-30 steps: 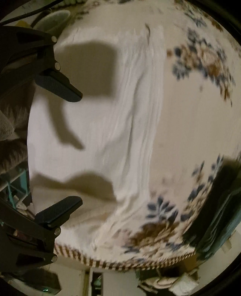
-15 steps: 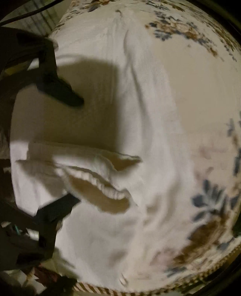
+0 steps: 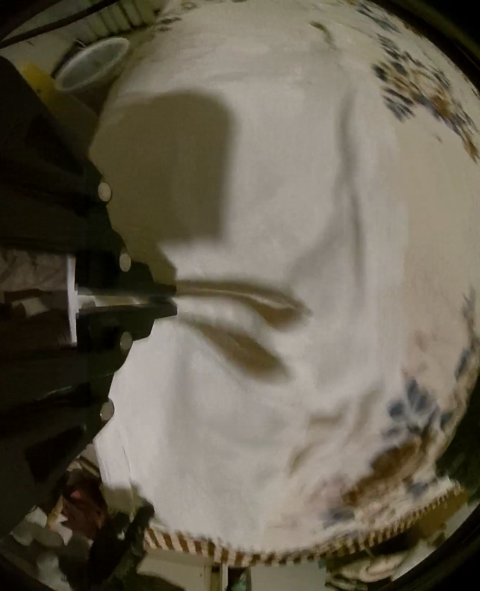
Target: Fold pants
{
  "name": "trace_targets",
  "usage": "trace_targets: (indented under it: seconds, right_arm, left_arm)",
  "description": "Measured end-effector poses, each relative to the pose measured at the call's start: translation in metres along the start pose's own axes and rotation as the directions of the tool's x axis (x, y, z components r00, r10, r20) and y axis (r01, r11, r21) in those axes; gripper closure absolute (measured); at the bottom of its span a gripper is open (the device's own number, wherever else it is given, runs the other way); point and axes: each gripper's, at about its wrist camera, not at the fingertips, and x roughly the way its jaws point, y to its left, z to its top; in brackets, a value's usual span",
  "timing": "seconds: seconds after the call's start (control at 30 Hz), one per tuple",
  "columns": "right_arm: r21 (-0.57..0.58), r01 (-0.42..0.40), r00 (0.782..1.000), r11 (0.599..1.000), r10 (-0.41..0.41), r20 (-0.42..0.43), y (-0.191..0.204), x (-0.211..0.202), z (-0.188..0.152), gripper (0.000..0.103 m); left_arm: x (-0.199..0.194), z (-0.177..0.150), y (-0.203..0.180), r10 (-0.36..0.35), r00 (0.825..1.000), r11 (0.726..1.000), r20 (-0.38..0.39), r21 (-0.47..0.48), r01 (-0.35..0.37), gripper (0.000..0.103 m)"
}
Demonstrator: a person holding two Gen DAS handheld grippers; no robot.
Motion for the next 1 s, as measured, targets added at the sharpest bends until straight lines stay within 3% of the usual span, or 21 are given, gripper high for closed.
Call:
trace_targets:
  seconds: [0.13,0.2,0.3,0.37,0.4,0.47,0.53,0.57,0.73,0.9,1.0]
  right_arm:
    - [-0.055,0.038,0.999,0.998,-0.038,0.014,0.017,-0.001,0.000,0.030]
    - [-0.081,0.065,0.998,0.995,-0.063,0.028,0.028,-0.003,-0.001,0.030]
    - [-0.139,0.130,0.990,0.982,-0.119,0.081,0.052,-0.009,-0.005,0.030]
    - [-0.187,0.216,0.972,0.958,-0.192,0.137,0.073,-0.017,-0.011,0.030]
    - [-0.204,0.236,0.966,0.950,-0.207,0.152,0.083,-0.018,-0.014,0.030]
    - [-0.248,0.286,0.951,0.926,-0.242,0.194,0.106,-0.021,-0.021,0.029]
    - [-0.268,0.323,0.936,0.908,-0.265,0.231,0.125,-0.023,-0.028,0.014]
    - [-0.278,0.333,0.932,0.901,-0.269,0.244,0.133,-0.023,-0.030,0.012]
    - [-0.309,0.381,0.901,0.871,-0.275,0.336,0.173,-0.036,-0.044,0.008]
    - [-0.338,0.369,0.902,0.866,-0.245,0.355,0.196,-0.043,-0.053,0.005]
    - [-0.366,0.362,0.908,0.857,-0.234,0.348,0.205,-0.038,-0.055,0.005]
  left_arm:
    - [0.011,0.003,0.025,-0.022,0.999,0.997,-0.044,-0.073,0.019,0.098]
    - [0.003,0.009,0.032,-0.061,0.998,0.993,-0.030,-0.106,0.058,0.089]
    - [-0.014,0.021,0.028,-0.017,0.999,0.996,0.036,-0.089,0.020,0.072]
    - [-0.023,0.028,0.022,0.042,0.996,0.997,0.073,-0.074,-0.036,0.048]
    - [-0.026,0.030,0.018,0.052,0.995,0.997,0.083,-0.064,-0.047,0.045]
    - [-0.035,0.035,0.010,0.106,0.988,0.994,0.109,-0.042,-0.102,0.029]
    - [-0.042,0.041,0.001,0.131,0.982,0.991,0.133,-0.011,-0.130,0.017]
    - [-0.047,0.043,-0.003,0.140,0.979,0.990,0.146,-0.002,-0.141,0.012]
    - [-0.074,0.049,-0.004,0.149,0.967,0.988,0.207,0.010,-0.155,0.007]
    - [-0.079,0.033,-0.002,0.145,0.963,0.989,0.229,-0.046,-0.139,0.005]
    - [-0.083,0.025,0.022,0.125,0.968,0.988,0.219,-0.120,-0.100,0.005]
